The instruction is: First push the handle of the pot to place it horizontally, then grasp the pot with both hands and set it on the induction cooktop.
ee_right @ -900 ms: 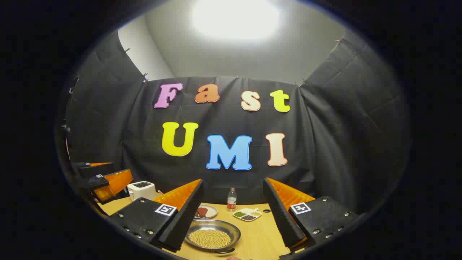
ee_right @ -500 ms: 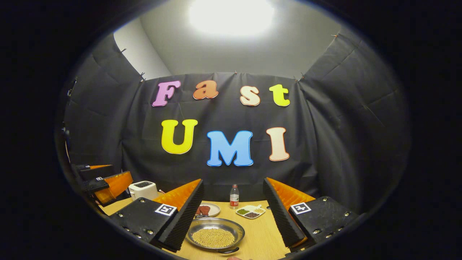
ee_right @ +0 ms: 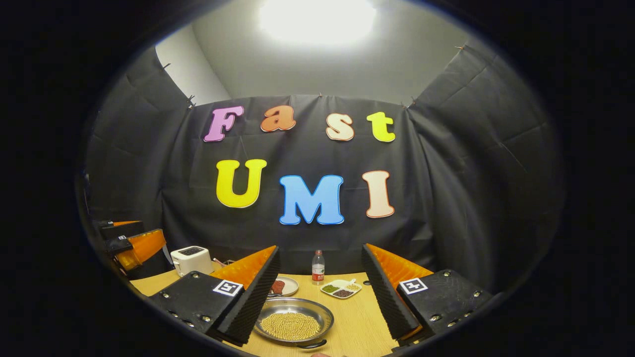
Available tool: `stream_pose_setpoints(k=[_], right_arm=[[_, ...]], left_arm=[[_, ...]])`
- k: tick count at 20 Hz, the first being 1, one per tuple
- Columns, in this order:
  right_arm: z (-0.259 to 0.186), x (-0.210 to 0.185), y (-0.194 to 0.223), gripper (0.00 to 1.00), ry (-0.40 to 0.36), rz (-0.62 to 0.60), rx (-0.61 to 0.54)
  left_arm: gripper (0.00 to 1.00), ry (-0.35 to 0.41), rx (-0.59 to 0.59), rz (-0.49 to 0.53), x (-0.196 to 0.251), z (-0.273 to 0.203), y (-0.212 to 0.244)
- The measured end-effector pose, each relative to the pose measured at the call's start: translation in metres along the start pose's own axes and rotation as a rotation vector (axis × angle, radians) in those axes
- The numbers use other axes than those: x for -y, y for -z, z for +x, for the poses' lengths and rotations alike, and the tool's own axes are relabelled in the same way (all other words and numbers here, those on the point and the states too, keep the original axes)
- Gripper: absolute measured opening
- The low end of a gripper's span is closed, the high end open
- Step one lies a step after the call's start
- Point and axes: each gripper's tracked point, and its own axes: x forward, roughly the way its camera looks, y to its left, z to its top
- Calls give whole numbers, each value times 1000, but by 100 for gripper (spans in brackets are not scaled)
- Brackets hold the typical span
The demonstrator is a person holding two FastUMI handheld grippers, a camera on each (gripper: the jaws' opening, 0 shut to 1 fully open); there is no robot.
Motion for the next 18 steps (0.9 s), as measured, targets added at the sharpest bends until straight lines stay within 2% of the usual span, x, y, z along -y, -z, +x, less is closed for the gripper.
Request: stream_pose_setpoints(k=[2, 8, 10, 11, 12, 13, 14, 15, 17, 18], right_arm=[[2, -2, 3, 99, 4, 3, -10], [5, -18, 12, 99, -3, 8, -35], [7, -23, 15, 97, -5, 9, -42], [8, -25, 15, 94, -1, 6, -43], [9, -26, 17, 84, 4, 0, -45], [9, -32, 16, 79, -8, -2, -48], [8, -38, 19, 65, -15, -2, -53], [9, -44, 21, 56, -36, -6, -63], [7, -60, 29, 53, -85, -26, -93], [9, -58, 29, 55, -66, -44, -93]], left_arm=[[99, -4, 2, 5, -7, -2, -1], [94, -27, -7, 7, -34, -6, 2], [99, -38, -7, 2, -44, -5, 4], [99, -40, -8, 0, -49, -4, 4], [99, -45, -9, 0, -48, -6, 4], [99, -50, -9, 2, -51, -6, 4], [99, -57, -7, 4, -60, -6, 4], [99, -60, -4, 3, -70, -8, 5], [99, -60, -5, 0, -79, -9, 7], [94, -58, -7, -1, -83, -10, 9]])
